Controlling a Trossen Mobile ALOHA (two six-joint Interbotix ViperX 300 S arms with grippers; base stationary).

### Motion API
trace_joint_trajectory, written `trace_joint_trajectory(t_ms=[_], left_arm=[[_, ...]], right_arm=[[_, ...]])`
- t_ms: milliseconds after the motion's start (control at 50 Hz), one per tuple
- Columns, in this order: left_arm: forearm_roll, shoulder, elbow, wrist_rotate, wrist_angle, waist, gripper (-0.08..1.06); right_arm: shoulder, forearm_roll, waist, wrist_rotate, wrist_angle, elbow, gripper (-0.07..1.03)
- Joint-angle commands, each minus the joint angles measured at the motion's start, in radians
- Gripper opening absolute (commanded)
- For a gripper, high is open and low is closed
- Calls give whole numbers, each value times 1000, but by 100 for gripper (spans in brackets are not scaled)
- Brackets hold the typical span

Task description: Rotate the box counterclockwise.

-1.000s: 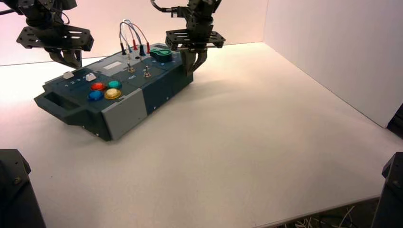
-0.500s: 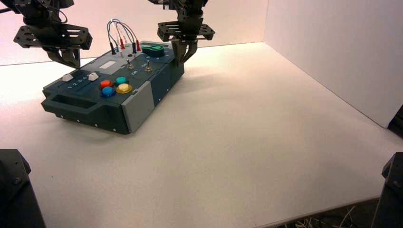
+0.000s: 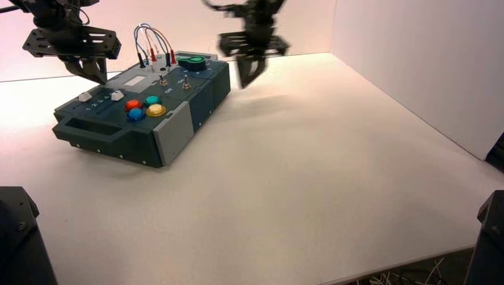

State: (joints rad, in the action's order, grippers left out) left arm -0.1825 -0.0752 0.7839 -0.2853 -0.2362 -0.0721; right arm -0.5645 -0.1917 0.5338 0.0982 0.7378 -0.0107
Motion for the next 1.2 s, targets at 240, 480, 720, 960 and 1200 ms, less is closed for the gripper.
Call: trace_joint_trajectory(t_ms=[240,480,720,960,1200], left_arm=[[15,100,-12,-9,6,-44,-3],[15,172,-6,-11,-12,-38,-3],[14,270,11,-9,-46,28,-3],[11,391,52,-5,-41,38,-3],[5,512,123,2,55,40,-3]], right_arm=[[219,29,-60,6,-98,184,-2],[296,34,-60,5,-132,245,-2],[413,34,-58,5,-187,325,-2],[520,35,-58,3,-245,426,-2],[603,34,-58,0,-319,512,-2]])
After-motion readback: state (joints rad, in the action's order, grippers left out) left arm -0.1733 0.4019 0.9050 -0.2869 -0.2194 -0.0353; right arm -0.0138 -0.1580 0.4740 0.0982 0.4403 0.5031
